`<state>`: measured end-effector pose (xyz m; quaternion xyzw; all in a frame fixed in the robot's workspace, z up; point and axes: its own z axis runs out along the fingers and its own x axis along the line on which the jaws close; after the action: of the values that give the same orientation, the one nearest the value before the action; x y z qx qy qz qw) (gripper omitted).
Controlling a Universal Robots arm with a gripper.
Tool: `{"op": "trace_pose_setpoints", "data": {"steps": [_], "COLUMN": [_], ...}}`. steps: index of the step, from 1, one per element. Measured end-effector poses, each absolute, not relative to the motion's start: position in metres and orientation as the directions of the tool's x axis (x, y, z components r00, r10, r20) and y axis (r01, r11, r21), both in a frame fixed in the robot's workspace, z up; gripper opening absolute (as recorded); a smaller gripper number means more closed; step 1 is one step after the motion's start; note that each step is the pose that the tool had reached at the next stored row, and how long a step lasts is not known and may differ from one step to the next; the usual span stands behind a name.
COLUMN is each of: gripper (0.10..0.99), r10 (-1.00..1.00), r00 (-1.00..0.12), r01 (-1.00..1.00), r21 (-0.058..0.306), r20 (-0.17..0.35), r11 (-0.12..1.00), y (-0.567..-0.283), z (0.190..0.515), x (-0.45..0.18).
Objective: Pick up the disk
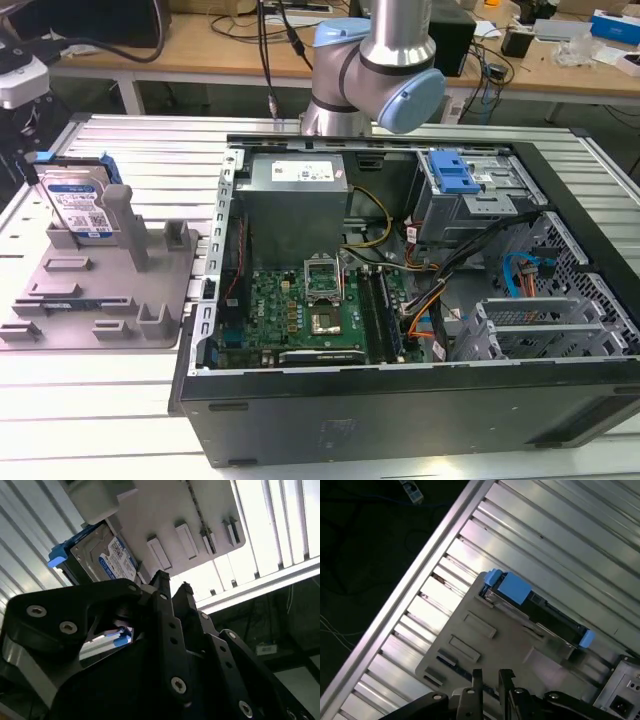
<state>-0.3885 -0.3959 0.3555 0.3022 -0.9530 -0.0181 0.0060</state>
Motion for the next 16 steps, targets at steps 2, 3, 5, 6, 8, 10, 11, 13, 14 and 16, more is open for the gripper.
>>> {"op": "trace_pose_setpoints", "data": {"steps": [2,3,5,6,8,10,11,13,14,16], "gripper": [0.357,0.416,0.416,0.482,0.482,0.482,0.482,0.482,0.494,0.557], "r10": [-0.606,-0.620,-0.651,-0.665,-0.692,-0.743,-0.756,-0.787,-0.804,-0.826], "r00": [-0.796,-0.784,-0.759,-0.747,-0.722,-0.670,-0.654,-0.617,-0.594,-0.564], "r01": [-0.605,-0.620,-0.651,-0.665,-0.692,-0.742,-0.756,-0.786,-0.804,-0.825], "r21": [0.038,0.038,0.038,0.038,0.038,0.038,0.038,0.038,0.038,0.038], "r20": [0.001,0.000,0.000,0.001,0.000,0.001,0.001,0.000,0.001,0.001], "r11": [0.795,0.784,0.758,0.746,0.721,0.669,0.654,0.617,0.594,0.564], "y": [-0.3959,-0.3959,-0.3959,-0.3959,-0.3959,-0.3959,-0.3959,-0.3959,-0.3959,-0.3959], "z": [0.3555,0.3554,0.3553,0.3553,0.3551,0.3549,0.3548,0.3546,0.3546,0.3545], "x": [-0.3884,-0.3884,-0.3884,-0.3884,-0.3884,-0.3885,-0.3884,-0.3884,-0.3885,-0.3885]}}
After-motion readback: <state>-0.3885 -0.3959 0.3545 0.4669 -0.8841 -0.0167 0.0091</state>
